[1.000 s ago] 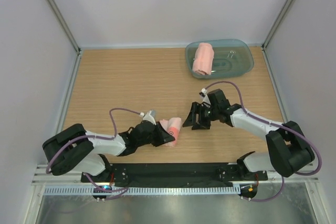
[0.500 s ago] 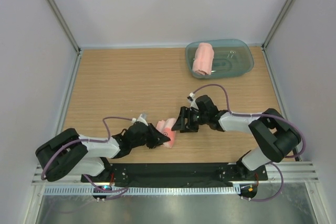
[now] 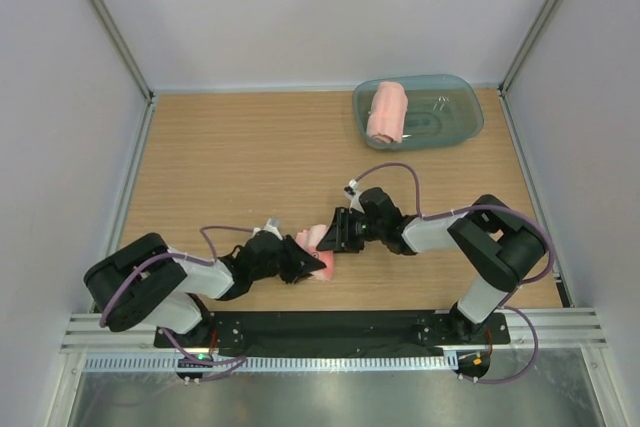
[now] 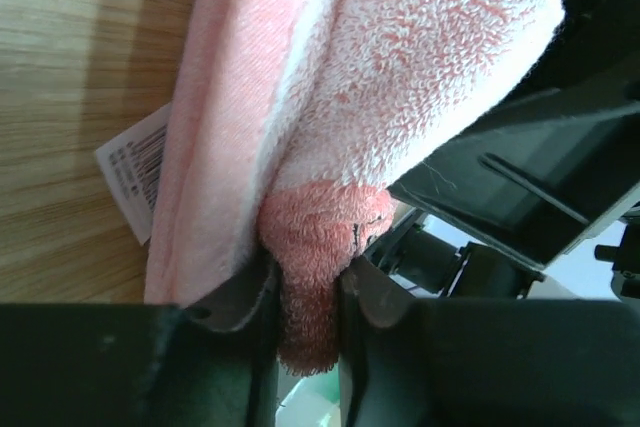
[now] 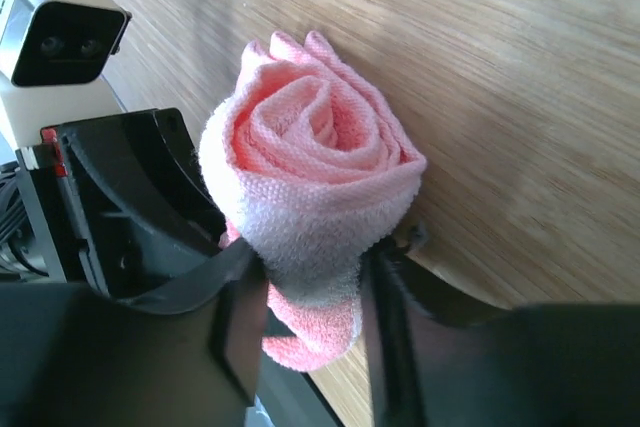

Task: Roll the towels
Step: Roll the towel

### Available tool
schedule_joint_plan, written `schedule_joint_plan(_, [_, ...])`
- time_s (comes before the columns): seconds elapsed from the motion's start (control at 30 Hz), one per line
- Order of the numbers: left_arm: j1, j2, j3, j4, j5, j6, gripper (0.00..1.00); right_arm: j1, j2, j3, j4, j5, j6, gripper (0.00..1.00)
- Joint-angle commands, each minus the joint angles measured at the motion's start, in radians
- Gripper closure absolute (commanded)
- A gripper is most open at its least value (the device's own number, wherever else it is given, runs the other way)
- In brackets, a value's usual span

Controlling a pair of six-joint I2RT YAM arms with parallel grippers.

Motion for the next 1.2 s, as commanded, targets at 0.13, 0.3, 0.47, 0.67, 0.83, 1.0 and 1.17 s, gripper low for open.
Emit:
schedule_joint_plan(0.13, [-0.024,-0.046,0.124,-0.381,-0.061,0.184,0.59,0.025,0.012,0.045,-0.06,0.094,-0.013,0.68])
schedule_joint_plan(0.3, [-0.116,-0.111,0.296,-0.818,-0.315,0.326,0.47,0.025,-0.046,0.105,-0.307,0.206,-0.074,0.68])
schedule_joint_plan(0.47, [-0.285,-0.05,0.498,-1.082,-0.544,0.413,0.44,0.039,-0.066,0.154,-0.467,0.285,-0.09,0.68])
schedule_joint_plan(0.67, [-0.426,0.123,0.777,-1.404,-0.81,0.421,0.42,0.062,-0.08,0.194,-0.55,0.318,-0.091,0.68])
schedule_joint_plan(0.83, [-0.547,0.261,0.951,-1.51,-0.96,0.467,0.41,0.088,-0.082,0.258,-0.645,0.348,-0.107,0.68])
schedule_joint_plan(1.0, [-0.626,0.395,1.126,-1.668,-1.115,0.494,0.36,0.101,-0.078,0.278,-0.671,0.344,-0.105,0.68])
schedule_joint_plan(1.17, [-0.632,0.418,1.109,-1.541,-1.099,0.591,0.33,0.113,-0.083,0.284,-0.676,0.333,-0.097,0.68])
